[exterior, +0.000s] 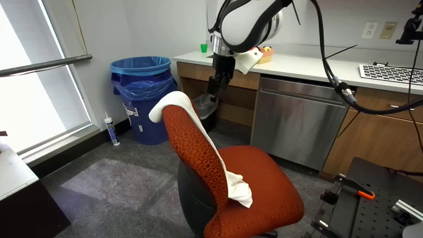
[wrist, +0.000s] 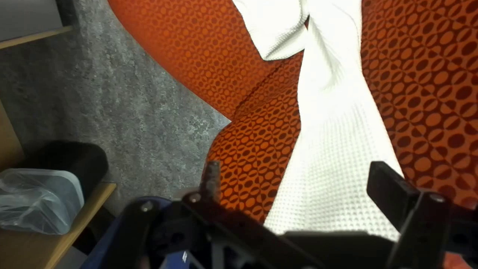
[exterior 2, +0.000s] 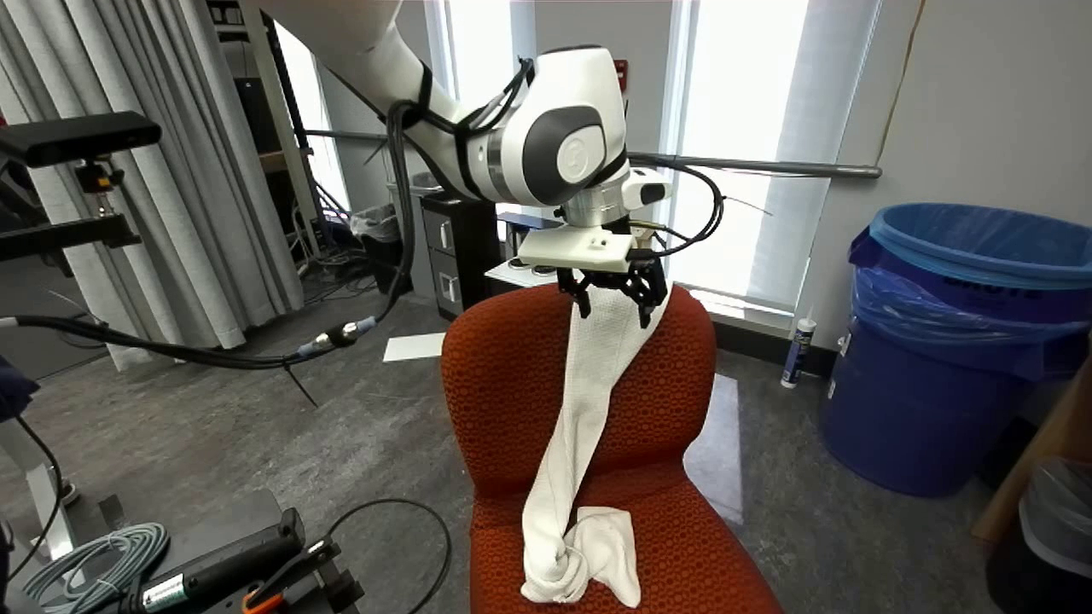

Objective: Remove the white item from the backrest of the chair and put it on the seat

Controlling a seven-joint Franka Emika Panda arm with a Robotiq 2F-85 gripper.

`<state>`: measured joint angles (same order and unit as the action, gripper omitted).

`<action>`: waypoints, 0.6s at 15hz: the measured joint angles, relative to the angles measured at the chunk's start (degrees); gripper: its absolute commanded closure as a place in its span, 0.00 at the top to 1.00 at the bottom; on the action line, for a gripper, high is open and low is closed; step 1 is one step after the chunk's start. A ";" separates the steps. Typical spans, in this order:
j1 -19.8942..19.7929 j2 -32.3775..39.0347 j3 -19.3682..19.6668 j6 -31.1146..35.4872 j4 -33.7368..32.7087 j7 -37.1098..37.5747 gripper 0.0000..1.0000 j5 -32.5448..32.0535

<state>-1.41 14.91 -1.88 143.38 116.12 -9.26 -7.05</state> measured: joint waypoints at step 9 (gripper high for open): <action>-0.09 13.14 -4.27 -8.39 -15.51 -8.54 0.97 9.73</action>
<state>-1.50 28.05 -6.15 134.99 100.60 -17.80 2.68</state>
